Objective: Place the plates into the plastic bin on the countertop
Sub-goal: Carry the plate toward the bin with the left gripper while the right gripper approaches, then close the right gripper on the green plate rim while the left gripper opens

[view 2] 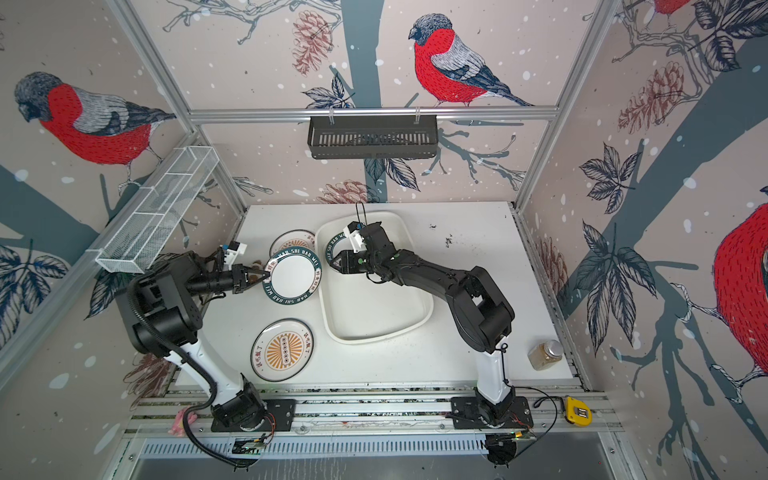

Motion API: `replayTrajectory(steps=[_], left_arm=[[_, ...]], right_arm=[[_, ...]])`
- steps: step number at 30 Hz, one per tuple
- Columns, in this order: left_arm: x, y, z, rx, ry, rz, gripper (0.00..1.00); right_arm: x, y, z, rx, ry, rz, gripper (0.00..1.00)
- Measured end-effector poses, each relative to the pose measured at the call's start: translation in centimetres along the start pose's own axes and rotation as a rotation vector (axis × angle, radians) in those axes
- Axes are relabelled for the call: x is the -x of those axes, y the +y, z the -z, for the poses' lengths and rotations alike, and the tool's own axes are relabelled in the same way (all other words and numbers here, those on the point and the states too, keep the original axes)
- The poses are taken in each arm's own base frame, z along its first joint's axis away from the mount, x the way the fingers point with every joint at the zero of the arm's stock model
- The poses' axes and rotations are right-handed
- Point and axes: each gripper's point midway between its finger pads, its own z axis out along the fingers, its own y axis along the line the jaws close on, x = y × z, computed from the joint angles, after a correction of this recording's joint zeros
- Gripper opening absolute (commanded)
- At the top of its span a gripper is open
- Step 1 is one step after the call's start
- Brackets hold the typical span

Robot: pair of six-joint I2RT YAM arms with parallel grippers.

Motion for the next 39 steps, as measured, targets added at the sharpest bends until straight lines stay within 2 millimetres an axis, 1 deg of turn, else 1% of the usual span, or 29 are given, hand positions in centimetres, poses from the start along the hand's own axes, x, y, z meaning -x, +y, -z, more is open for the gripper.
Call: replayTrajectory(steps=[3,9,14,19,25,39], left_arm=[[-0.3,0.0,-0.3,-0.013,0.004,0.006,0.00],[-0.8,-0.1,-0.7,-0.022,0.015,0.007,0.00],[-1.1,-0.2,-0.9,-0.025,0.020,0.010,0.00],[-1.3,-0.6,-1.1,-0.028,0.028,0.002,0.00],[-1.4,-1.1,-1.4,-0.031,0.035,-0.011,0.00],[-1.4,-1.9,-1.7,-0.041,0.041,-0.029,0.00]], right_arm=[[0.2,0.0,-0.4,-0.003,0.003,0.000,0.42],[-0.3,-0.2,-1.1,-0.011,0.019,-0.005,0.42],[-0.8,-0.3,-0.9,-0.021,0.021,-0.007,0.43],[-0.5,0.5,-0.3,-0.008,0.006,0.002,0.43],[-0.9,1.1,-0.5,0.005,0.015,0.009,0.43],[-1.8,1.3,-1.1,0.029,0.051,0.006,0.33]])
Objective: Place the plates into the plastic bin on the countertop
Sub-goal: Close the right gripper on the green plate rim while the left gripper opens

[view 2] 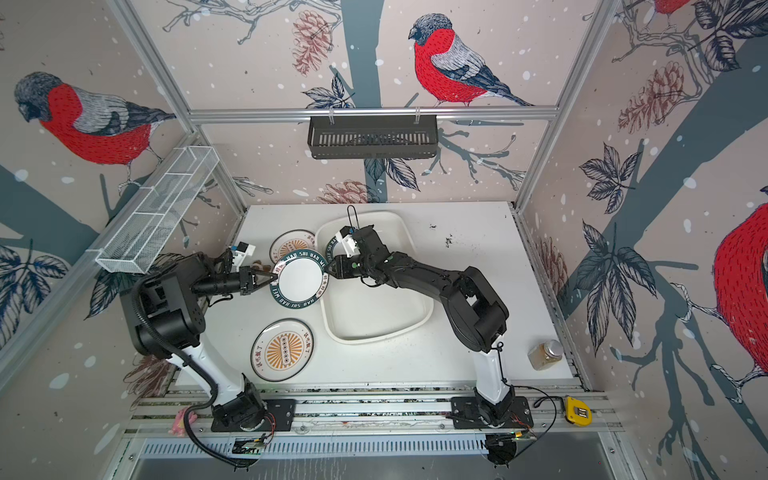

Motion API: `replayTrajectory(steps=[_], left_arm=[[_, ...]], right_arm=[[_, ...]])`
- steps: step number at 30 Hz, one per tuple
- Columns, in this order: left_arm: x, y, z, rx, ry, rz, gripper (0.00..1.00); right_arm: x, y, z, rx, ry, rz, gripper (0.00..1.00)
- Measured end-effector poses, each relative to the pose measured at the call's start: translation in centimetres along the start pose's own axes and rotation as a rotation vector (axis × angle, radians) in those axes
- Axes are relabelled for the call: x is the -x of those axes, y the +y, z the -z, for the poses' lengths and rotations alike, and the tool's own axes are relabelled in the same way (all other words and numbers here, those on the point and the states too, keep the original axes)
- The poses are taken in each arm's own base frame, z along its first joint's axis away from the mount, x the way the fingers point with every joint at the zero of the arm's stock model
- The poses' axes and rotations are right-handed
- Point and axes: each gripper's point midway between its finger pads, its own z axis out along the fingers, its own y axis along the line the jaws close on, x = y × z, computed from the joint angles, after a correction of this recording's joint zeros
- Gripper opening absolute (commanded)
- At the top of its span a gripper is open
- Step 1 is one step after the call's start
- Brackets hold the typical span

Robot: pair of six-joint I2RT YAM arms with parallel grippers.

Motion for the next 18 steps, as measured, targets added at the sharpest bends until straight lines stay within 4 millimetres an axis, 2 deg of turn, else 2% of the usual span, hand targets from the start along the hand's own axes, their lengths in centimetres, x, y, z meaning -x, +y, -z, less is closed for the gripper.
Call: replayTrajectory(steps=[11,18], left_arm=[[0.0,-0.8,-0.2,0.002,0.008,-0.032,0.00],[0.1,-1.7,-0.8,0.007,0.023,-0.088,0.00]], right_arm=[[-0.6,0.0,-0.5,0.020,0.026,-0.007,0.25],[-0.7,0.3,-0.7,0.039,0.037,-0.010,0.12]])
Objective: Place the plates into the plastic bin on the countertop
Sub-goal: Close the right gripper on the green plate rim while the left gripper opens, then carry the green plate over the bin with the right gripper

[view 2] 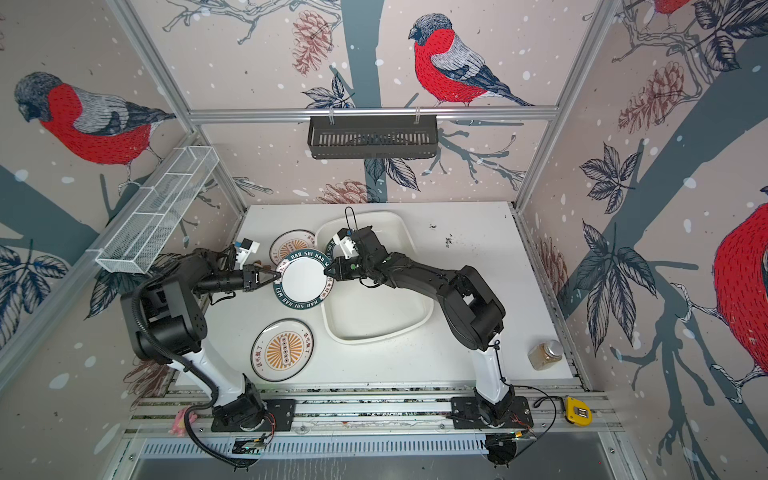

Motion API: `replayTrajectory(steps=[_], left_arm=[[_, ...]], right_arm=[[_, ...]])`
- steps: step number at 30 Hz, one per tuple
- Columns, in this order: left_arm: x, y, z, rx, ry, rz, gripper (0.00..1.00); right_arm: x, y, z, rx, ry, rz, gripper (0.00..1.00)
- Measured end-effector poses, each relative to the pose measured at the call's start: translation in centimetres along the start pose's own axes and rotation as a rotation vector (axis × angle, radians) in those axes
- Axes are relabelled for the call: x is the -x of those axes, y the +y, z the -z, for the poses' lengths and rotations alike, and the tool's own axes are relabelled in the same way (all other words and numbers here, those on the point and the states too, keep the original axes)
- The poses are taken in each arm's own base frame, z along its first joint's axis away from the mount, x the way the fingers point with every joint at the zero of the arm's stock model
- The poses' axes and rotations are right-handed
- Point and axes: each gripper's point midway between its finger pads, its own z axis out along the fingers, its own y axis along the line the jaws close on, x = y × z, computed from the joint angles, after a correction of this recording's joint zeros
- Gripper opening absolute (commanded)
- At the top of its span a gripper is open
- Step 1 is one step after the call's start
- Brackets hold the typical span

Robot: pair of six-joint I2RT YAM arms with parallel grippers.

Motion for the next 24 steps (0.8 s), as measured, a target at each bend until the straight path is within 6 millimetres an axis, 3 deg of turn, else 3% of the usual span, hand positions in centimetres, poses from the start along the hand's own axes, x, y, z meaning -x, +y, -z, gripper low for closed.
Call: replayTrajectory(steps=[7,17,24], left_arm=[[0.2,0.0,0.1,0.021,-0.002,-0.032,0.01],[0.5,-0.8,0.2,0.000,-0.018,-0.016,0.50],[0.9,-1.0,0.3,0.001,-0.023,-0.021,0.54]], right_arm=[[0.3,0.7,0.2,0.032,-0.003,-0.009,0.03],[0.9,-0.4,1.7,0.020,-0.031,-0.027,0.02],[2.6,-1.2,4.9,0.021,-0.086,-0.060,0.02]])
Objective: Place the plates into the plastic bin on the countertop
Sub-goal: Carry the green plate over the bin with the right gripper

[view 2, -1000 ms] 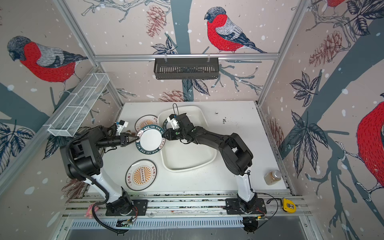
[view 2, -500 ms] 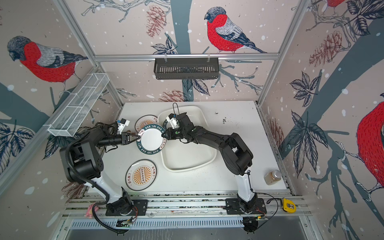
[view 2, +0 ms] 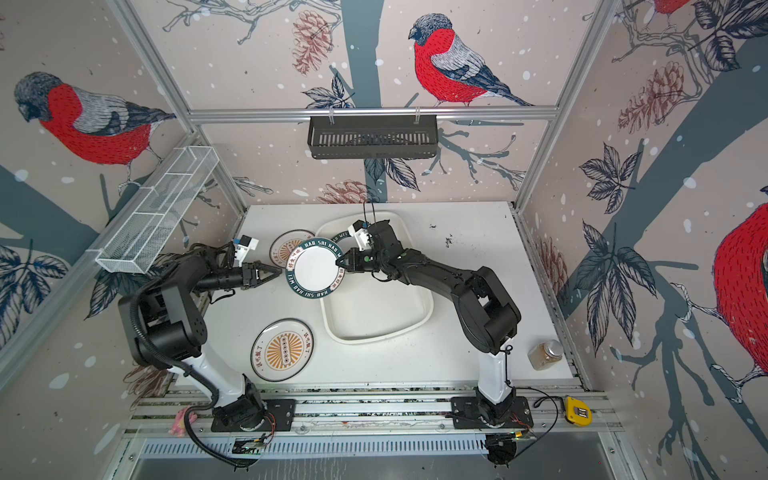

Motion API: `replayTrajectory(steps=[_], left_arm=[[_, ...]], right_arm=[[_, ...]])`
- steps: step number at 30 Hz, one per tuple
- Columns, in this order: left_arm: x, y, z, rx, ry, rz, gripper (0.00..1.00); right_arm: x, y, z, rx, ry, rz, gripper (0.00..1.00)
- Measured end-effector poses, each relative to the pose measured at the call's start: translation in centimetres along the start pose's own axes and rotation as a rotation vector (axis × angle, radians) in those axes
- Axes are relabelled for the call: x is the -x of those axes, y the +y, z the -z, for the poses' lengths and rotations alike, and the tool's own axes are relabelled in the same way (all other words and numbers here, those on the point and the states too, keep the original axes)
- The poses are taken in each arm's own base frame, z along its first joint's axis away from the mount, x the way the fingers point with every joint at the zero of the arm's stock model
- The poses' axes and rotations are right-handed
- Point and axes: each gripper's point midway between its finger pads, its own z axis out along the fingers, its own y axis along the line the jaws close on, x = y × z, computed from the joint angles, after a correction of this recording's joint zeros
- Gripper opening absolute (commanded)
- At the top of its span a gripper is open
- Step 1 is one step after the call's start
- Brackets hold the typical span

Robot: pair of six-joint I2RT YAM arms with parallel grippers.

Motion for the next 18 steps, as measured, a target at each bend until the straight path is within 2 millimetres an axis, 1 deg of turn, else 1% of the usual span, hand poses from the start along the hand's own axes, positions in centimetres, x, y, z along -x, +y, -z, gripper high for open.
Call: replayTrajectory(steps=[2,6,8,11,13,15,18], left_arm=[[0.1,-0.1,0.0,0.001,-0.001,-0.004,0.54],[0.1,-0.3,0.2,0.015,0.002,-0.021,0.54],[0.1,-0.5,0.3,0.027,0.005,-0.037,0.54],[0.0,-0.6,0.5,0.057,0.013,-0.066,0.54],[-0.3,-0.5,0.5,0.072,0.020,-0.074,0.54],[-0.5,-0.5,0.6,0.084,0.026,-0.080,0.54],[-0.7,-0.5,0.6,0.095,0.033,-0.083,0.54]], right_arm=[[0.7,-0.4,1.4,-0.004,-0.022,-0.009,0.02],[2.6,-1.5,5.2,-0.024,-0.083,-0.024,0.02],[3.2,-2.5,7.0,-0.052,-0.109,-0.033,0.02],[3.2,-4.7,9.5,-0.118,-0.114,-0.055,0.02],[2.7,-6.3,10.7,-0.162,-0.103,-0.073,0.02],[1.5,-7.6,11.5,-0.199,-0.075,-0.091,0.02],[-0.7,-8.7,12.0,-0.237,-0.024,-0.114,0.02]])
